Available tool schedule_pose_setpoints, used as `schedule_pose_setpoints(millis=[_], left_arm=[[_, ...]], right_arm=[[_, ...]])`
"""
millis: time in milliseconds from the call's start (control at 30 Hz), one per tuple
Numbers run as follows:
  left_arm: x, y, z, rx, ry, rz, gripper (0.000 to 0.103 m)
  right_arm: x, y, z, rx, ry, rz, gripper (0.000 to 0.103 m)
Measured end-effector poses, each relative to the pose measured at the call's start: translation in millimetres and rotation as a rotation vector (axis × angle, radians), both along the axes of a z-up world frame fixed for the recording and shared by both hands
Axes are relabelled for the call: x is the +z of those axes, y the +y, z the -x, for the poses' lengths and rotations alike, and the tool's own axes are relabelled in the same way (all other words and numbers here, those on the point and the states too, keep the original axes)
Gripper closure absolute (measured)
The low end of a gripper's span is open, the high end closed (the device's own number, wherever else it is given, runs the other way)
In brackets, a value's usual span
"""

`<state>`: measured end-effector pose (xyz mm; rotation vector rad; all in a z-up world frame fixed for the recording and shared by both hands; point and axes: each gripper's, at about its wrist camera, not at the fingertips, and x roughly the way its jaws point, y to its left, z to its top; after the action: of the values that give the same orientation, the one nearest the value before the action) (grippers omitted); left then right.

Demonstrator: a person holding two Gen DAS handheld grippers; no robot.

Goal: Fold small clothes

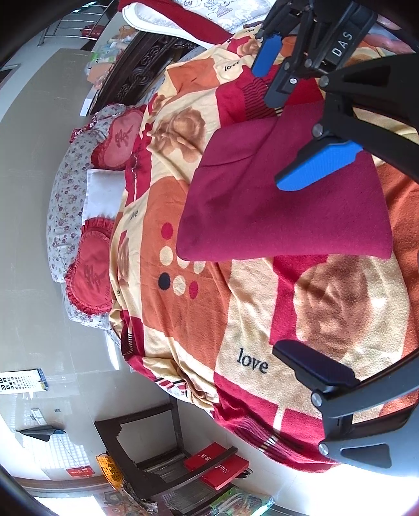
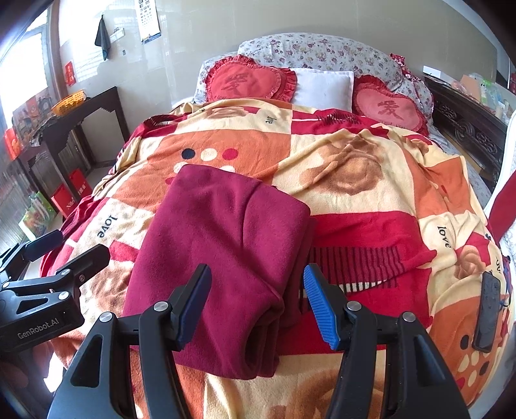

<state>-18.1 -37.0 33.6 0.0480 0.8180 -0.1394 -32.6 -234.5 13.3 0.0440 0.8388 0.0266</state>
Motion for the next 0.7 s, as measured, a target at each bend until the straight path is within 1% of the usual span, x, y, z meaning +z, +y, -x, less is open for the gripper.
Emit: schedule_pose_setpoints(millis=[367, 700], left_arm=[[-5.4, 0.7, -8.7, 0.006, 0.017, -0.003, 0.007], [-6.9, 1.2, -11.1, 0.008, 0.019, -0.005, 0.007]], right_arm=[[-6.3, 3.1, -9.1, 0.008, 0.021, 0.003, 0.063], [-5.6, 5.6, -10.5, 0.012, 0.025, 0.012, 0.063]])
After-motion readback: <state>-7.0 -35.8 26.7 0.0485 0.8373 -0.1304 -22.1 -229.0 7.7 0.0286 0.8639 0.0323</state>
